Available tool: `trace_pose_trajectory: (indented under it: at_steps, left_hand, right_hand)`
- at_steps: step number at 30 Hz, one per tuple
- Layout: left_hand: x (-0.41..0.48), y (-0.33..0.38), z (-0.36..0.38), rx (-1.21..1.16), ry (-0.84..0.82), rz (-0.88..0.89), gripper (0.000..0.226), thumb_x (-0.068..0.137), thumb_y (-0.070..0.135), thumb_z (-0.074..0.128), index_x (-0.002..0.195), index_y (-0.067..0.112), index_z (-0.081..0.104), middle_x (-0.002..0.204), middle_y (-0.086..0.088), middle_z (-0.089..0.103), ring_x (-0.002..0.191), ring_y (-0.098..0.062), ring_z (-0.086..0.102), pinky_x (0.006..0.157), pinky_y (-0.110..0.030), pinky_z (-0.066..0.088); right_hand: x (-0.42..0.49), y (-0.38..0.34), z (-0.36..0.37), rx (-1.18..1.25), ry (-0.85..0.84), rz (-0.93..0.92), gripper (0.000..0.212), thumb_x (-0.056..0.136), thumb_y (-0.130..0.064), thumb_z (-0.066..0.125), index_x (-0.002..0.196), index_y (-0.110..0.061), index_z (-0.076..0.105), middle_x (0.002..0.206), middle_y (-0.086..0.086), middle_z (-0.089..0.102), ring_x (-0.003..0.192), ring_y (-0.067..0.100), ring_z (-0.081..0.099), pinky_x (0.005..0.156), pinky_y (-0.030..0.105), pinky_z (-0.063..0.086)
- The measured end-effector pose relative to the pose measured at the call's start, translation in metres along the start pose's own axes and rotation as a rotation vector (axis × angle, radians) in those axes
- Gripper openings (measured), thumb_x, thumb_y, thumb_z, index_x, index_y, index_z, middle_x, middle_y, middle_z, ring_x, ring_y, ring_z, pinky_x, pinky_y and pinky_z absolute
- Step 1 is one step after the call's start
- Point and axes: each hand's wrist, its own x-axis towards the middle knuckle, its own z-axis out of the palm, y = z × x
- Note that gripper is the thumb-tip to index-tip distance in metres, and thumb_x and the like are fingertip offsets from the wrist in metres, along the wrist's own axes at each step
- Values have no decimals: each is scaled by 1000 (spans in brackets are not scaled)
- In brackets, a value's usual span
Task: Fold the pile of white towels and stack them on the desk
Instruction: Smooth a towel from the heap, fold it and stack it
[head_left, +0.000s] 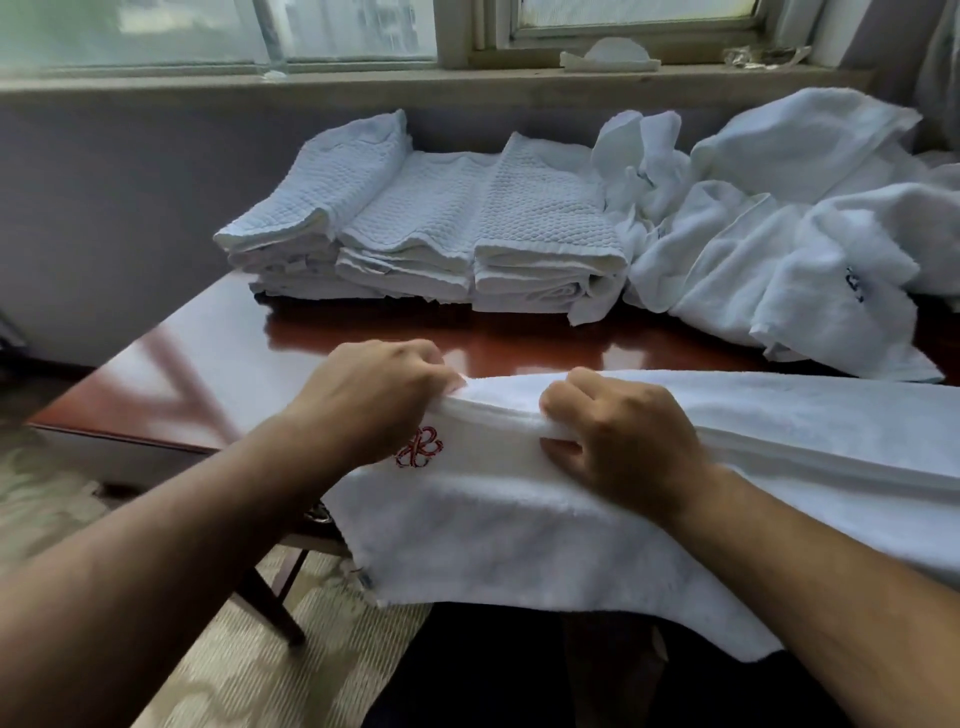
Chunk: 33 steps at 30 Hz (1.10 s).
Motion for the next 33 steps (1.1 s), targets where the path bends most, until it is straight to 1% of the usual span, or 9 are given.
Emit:
trace_pose_trajectory:
  at_steps: [7,10,13,16,19,22,24,30,33]
  left_hand:
    - [-22,5,2,-78,-77,-73,49,78,53,53,126,44,58,108,13,64,89,-24,67,64,-31,45]
    - [-34,-3,-1,-413,-58,-216,57,83,72,29,106,36,67,91,12,66,87,-14,61,73,-34,50]
    - [-37,-17,7,-482,89,-560,48,92,62,34,91,24,64,89,6,65,87,-21,59,72,-38,47]
    - [-30,-28,17,-384,-139,-874,47,97,60,40,103,20,64,106,-5,67,97,-27,59,75,-35,42]
    - [-17,-34,22,-427,-261,-883,68,98,65,36,106,8,71,109,-15,71,104,-32,62,75,-31,39]
    - [-11,-36,21,-559,-164,-898,62,93,65,49,68,12,67,60,1,67,67,-18,65,53,-24,37]
    - [-11,-37,24,-617,-93,-909,55,92,55,58,57,13,62,47,7,61,53,-6,56,45,-22,33]
    - [-12,-45,32,-720,65,-983,36,101,37,47,72,15,53,76,2,57,67,-12,48,56,-28,31]
    - [-12,-51,34,-703,-3,-957,41,99,36,50,64,16,48,64,4,53,60,-15,47,53,-31,30]
  right_hand:
    - [-4,6,1,70,-6,-83,21,82,-33,60,75,-13,64,64,2,58,51,30,56,44,30,39]
    - [-3,5,-2,120,-31,-90,31,82,-43,58,76,-14,68,64,1,61,50,29,57,44,29,43]
    - [0,-1,-7,179,-134,-83,46,87,-57,47,71,-19,66,62,-4,57,53,25,56,47,29,41]
    - [17,-8,-3,183,-220,-3,52,96,-57,30,60,-23,47,65,-6,51,64,20,52,54,30,30]
    - [43,-5,7,219,-284,162,38,99,-46,44,68,-26,52,75,-7,58,75,18,55,57,30,34]
    - [54,6,22,260,-353,284,9,96,-37,60,93,-30,65,91,-9,63,87,17,59,71,32,47]
    - [50,12,32,329,-384,334,7,93,-40,65,90,-35,62,89,-13,58,85,12,57,72,32,45]
    - [48,20,41,464,-305,428,14,98,-36,56,88,-36,65,85,-17,57,84,9,57,74,31,42]
    - [59,24,36,446,-411,442,12,98,-36,58,90,-35,67,80,-22,57,79,4,54,66,24,39]
